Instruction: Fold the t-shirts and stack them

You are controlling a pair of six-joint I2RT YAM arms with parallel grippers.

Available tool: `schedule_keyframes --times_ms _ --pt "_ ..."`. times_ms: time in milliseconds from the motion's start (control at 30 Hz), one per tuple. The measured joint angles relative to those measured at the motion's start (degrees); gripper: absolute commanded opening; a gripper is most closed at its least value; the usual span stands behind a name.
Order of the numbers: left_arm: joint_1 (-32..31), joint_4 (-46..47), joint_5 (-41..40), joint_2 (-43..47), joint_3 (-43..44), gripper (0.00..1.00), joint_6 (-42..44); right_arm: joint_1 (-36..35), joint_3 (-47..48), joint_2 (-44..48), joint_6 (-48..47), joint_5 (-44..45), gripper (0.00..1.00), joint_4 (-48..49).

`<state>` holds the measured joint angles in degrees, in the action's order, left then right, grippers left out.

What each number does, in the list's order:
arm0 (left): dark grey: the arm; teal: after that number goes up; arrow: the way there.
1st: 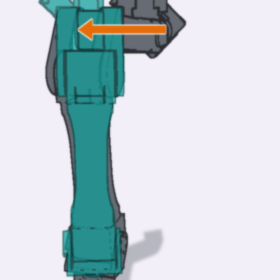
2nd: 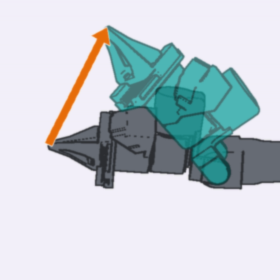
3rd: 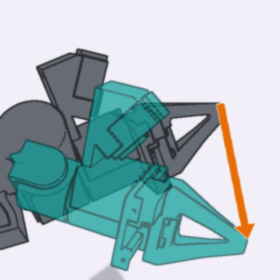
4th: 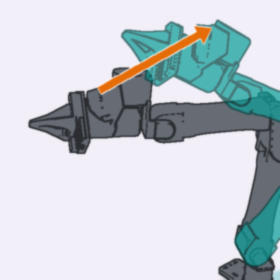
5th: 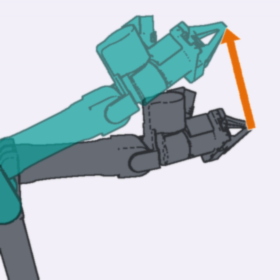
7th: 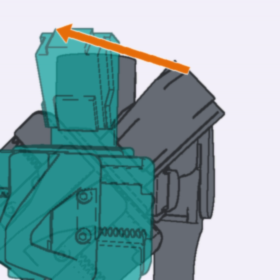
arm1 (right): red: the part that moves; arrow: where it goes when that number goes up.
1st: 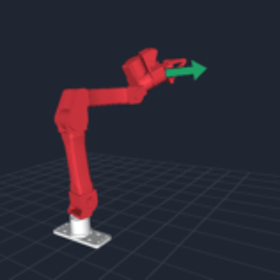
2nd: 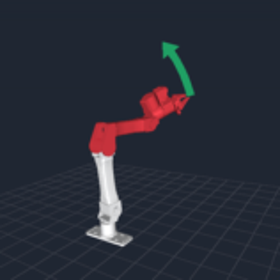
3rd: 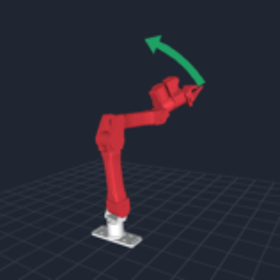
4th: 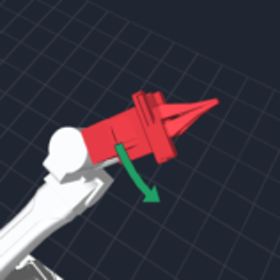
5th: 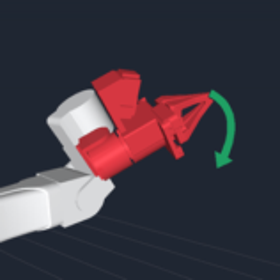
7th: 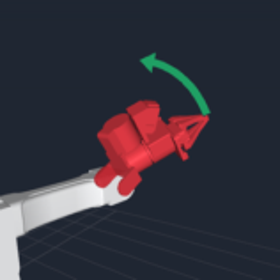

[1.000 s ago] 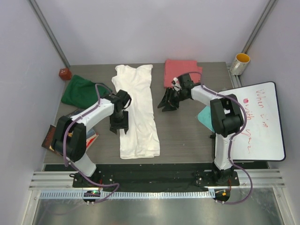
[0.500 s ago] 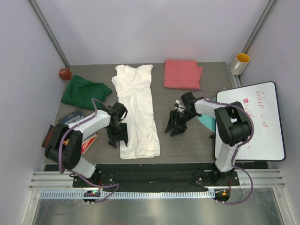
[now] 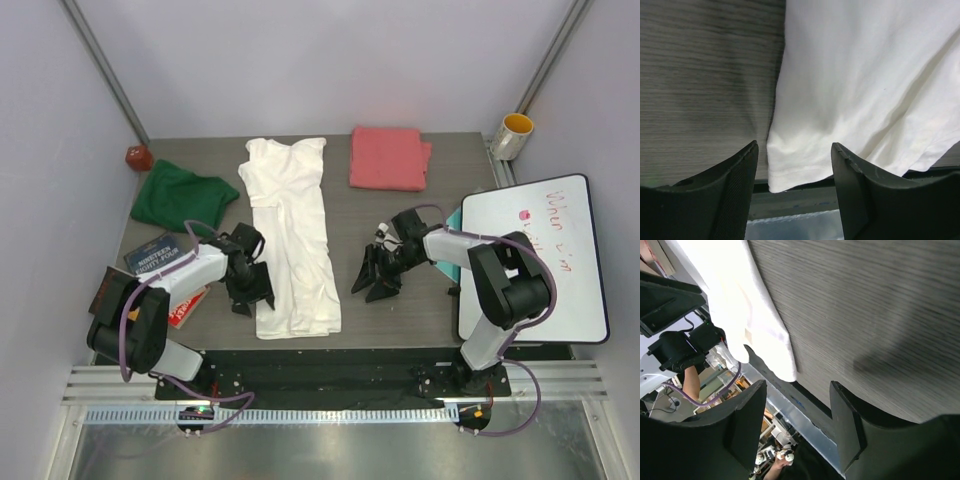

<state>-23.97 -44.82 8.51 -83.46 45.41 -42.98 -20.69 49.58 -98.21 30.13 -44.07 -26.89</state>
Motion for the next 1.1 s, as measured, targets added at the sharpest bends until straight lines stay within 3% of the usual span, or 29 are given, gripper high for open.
schedule_keyframes --times_ms 300,600,833,1100 --pt "3.4 7.5 6.4 -2.0 -2.1 0.61 -3.8 -1.3 -3.4 -0.3 1.7 0.5 0.59 3.9" --pt "4.0 12.2 11.6 -1.7 -4.5 0.62 -6.6 -7.7 -8.1 0.2 12.0 -1.0 0.6 14.6" --pt "4.1 15.8 10.7 5.2 -10.0 0.62 -7.5 -13.2 -8.9 -1.1 18.1 -1.0 0.6 22.3" --pt "3.6 10.6 6.0 15.3 -15.2 0.63 -9.7 -16.9 -9.4 -1.2 21.3 0.9 0.6 27.0"
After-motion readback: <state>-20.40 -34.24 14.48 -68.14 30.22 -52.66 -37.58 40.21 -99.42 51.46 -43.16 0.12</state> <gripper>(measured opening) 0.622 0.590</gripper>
